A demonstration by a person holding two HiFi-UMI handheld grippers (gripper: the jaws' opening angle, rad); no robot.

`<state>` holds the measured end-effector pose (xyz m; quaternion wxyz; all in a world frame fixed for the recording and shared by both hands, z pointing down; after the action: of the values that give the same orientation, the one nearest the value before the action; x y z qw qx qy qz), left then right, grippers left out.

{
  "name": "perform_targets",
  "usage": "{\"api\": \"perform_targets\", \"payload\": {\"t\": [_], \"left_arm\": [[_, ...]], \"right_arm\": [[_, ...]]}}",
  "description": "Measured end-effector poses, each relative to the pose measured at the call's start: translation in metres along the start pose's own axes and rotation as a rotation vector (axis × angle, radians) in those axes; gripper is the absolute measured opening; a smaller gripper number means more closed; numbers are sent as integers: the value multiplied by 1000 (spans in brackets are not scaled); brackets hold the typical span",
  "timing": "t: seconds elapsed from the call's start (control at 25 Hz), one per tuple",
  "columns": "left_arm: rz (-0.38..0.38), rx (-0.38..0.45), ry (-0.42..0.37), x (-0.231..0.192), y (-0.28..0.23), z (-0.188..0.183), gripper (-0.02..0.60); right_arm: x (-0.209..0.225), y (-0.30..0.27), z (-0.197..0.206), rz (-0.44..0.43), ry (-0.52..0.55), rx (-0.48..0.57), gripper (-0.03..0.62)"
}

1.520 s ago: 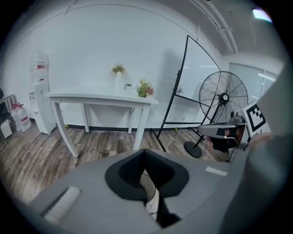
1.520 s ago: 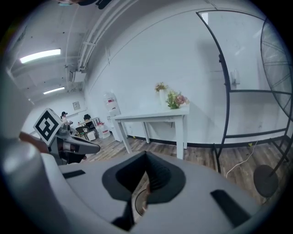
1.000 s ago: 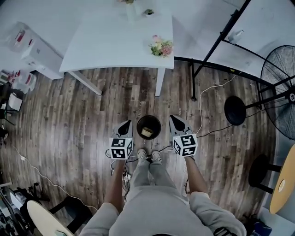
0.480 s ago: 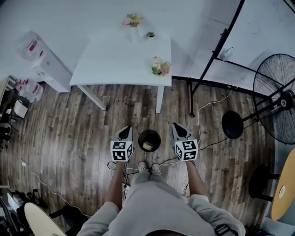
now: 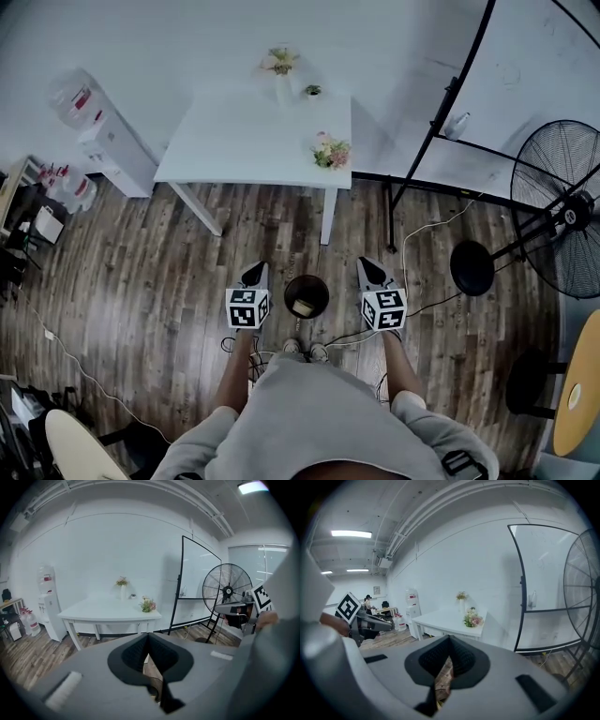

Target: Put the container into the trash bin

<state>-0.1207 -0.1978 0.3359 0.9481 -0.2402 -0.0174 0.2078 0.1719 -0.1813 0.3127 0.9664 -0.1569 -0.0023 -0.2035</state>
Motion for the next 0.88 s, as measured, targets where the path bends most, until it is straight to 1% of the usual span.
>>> {"api": "perform_targets", "payload": {"t": [0.44,0.88], "left_arm": [[-21,35,6,-6,13,-9,11],[-28,28,23,-6,18,-2,11]], "right_arm": [[-4,10,-7,5,26,5,14],[-2,14,-5,13,24,-3,14]]}}
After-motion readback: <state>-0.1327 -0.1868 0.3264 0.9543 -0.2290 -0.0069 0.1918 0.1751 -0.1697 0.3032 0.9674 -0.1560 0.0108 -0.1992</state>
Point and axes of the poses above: the fingertips, and each gripper's own axes: y backward along the fingers, x to its right, z out of its underside, the point moved 6 cm from there along y, backward along the fingers, and after that the axes turned 1 degree about x, right-handed, at the moved point
